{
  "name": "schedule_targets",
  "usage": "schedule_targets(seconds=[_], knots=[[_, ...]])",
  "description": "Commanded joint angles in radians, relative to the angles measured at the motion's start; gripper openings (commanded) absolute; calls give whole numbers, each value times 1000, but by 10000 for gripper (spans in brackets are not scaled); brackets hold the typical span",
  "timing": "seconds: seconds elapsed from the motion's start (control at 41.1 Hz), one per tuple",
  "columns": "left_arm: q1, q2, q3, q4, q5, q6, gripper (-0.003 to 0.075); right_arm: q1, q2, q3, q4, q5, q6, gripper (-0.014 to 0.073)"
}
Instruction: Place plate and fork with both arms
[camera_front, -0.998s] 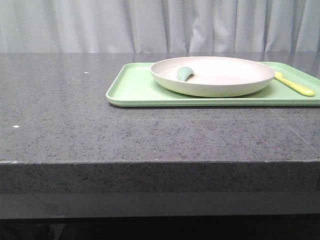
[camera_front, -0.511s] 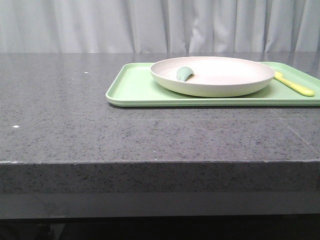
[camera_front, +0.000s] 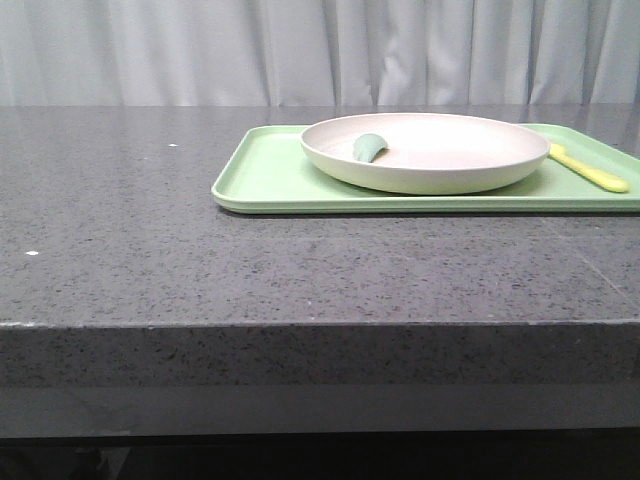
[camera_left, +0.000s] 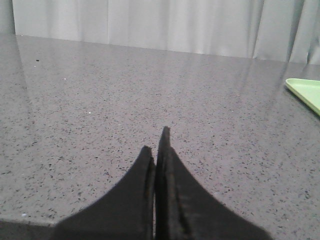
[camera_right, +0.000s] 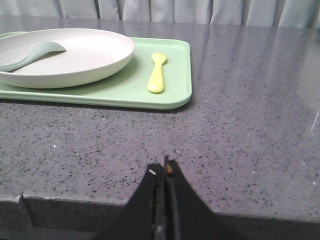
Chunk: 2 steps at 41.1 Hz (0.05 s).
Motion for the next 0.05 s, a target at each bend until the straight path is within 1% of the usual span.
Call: schedule_targets(seconds=[0.0,0.024], knots=[[2,-20,2,-7,-83,-2,-18,-1,-18,-4,2,-78,2,-118],[2,-20,2,-7,-83,-2,-18,-1,-18,-4,2,-78,2,-118]])
